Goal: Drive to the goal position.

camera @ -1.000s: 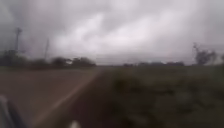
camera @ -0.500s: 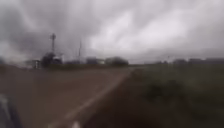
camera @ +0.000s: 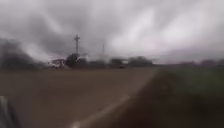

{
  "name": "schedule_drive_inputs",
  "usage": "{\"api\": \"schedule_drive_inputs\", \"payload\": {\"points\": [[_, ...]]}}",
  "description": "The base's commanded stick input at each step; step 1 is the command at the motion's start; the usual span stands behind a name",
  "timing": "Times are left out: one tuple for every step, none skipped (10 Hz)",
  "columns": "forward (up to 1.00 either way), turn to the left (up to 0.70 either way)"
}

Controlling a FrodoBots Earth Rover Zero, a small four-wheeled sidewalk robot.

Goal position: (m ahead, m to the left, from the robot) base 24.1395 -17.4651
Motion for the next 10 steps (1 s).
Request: {"api": "schedule_drive_inputs", "payload": {"points": [[0.7,0.0],[0.7,0.0],[0.7,0.0],[0.7,0.0],[0.7,0.0],[0.7,0.0],[0.7,0.0],[0.7,0.0],[0.7,0.0],[0.7,-0.09]]}}
